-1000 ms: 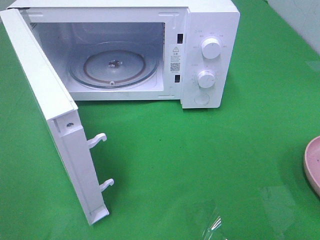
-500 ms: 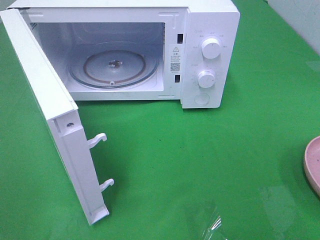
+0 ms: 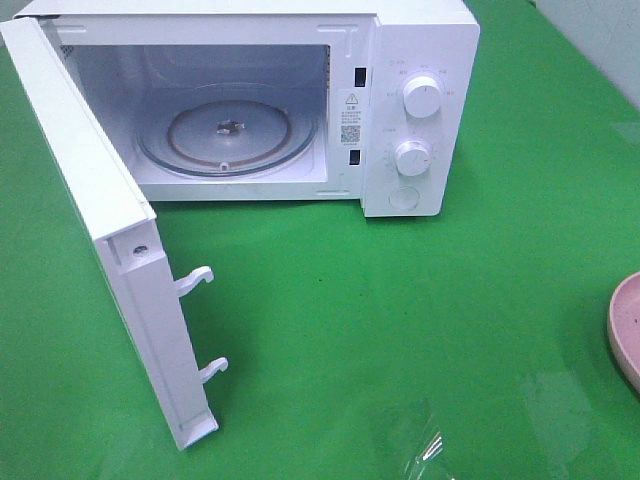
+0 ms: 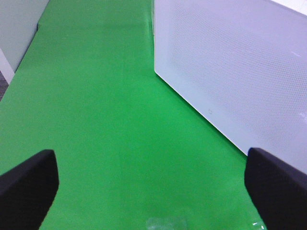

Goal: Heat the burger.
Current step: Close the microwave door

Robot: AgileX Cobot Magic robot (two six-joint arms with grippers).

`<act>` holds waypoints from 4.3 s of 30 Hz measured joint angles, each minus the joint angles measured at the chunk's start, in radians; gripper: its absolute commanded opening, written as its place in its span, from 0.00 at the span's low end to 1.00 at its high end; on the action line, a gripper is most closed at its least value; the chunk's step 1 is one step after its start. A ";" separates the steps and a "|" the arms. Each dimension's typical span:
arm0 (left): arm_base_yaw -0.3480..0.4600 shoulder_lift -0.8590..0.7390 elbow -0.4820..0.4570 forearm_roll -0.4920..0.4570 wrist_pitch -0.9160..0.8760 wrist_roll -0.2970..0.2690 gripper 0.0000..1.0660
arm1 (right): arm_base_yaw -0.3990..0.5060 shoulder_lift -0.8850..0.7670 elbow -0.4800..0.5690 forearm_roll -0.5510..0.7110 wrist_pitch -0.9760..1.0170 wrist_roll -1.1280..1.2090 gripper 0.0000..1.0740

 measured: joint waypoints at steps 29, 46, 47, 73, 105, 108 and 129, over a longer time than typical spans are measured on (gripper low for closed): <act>0.000 0.000 0.000 0.000 0.000 0.000 0.97 | 0.000 0.000 0.000 0.000 0.000 0.000 0.71; 0.000 0.115 -0.023 0.066 -0.151 -0.040 0.50 | 0.000 0.000 0.000 0.000 0.000 0.000 0.71; 0.000 0.157 -0.021 0.066 -0.210 -0.045 0.35 | 0.000 0.000 0.000 0.000 0.000 0.000 0.71; 0.000 0.805 0.309 0.094 -1.444 -0.090 0.00 | 0.000 0.000 0.000 0.000 0.000 0.000 0.71; -0.410 1.532 0.092 0.127 -1.832 -0.140 0.00 | 0.000 0.000 0.000 0.000 0.000 0.000 0.71; -0.434 1.563 0.062 0.114 -1.833 -0.132 0.00 | 0.000 0.000 0.000 0.000 0.000 0.000 0.71; -0.581 1.844 -0.344 -0.013 -1.761 -0.074 0.00 | 0.000 0.000 0.000 0.000 0.000 0.000 0.71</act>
